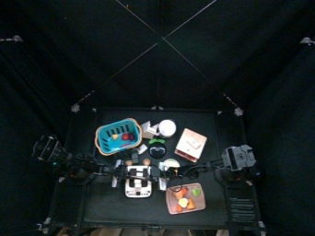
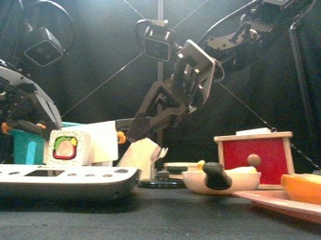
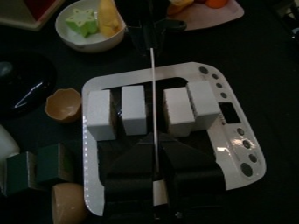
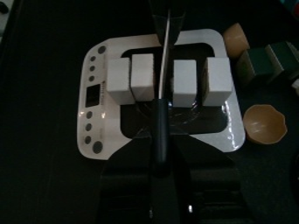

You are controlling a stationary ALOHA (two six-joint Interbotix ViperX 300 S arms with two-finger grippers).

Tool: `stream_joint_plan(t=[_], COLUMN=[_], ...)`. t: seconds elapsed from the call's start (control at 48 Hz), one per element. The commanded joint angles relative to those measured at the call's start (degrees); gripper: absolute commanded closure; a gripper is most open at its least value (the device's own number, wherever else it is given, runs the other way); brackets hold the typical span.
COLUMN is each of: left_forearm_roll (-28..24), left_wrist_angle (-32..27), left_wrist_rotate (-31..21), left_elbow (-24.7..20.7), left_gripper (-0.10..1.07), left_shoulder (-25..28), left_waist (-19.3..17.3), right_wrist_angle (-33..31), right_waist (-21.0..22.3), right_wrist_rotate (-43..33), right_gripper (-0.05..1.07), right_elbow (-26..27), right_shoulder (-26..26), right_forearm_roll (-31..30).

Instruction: Cut sushi roll

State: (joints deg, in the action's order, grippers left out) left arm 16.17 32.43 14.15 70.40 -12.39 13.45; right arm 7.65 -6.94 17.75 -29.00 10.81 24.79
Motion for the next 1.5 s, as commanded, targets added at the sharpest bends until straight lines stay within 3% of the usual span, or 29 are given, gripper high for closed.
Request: stream_joint_plan(t=[0.0, 0.312, 0.458, 0.917, 1.188, 1.479], left_forearm_roll=[-0.53, -0.70, 0.09, 11.51, 13.71, 13.80], left_wrist_angle=[0.62, -1.14, -2.55, -1.41, -1.14, -1.14], left_wrist_rotate=[0.00, -0.26, -0.35, 2.11, 3.52, 3.52], left_elbow=[-3.16, -2.11, -1.76, -1.67, -2.72, -2.81], left_gripper=[0.59, 0.59, 0.59, 0.60, 0.60, 0.60], left_shoulder=[-2.37, -10.72, -12.92, -8.70, -5.10, -4.48], left_waist=[-0.35, 0.53, 3.08, 9.14, 9.84, 9.93], right_wrist_angle=[0.53, 0.53, 0.53, 0.53, 0.53, 0.53], right_waist=[0.26, 0.09, 0.00, -0.79, -0.62, -0.62], right_wrist_rotate=[0.18, 0.18, 0.09, 0.09, 0.00, 0.00], right_gripper=[0.60, 0.60, 0.60, 0.60, 0.60, 0.60], right_elbow=[2.81, 2.90, 2.90, 2.90, 2.72, 2.55], right_shoulder=[-4.22, -6.42, -6.33, -5.36, -4.39, -4.13], right_forearm_roll=[-0.88, -2.11, -2.20, -1.49, -1.05, -0.97])
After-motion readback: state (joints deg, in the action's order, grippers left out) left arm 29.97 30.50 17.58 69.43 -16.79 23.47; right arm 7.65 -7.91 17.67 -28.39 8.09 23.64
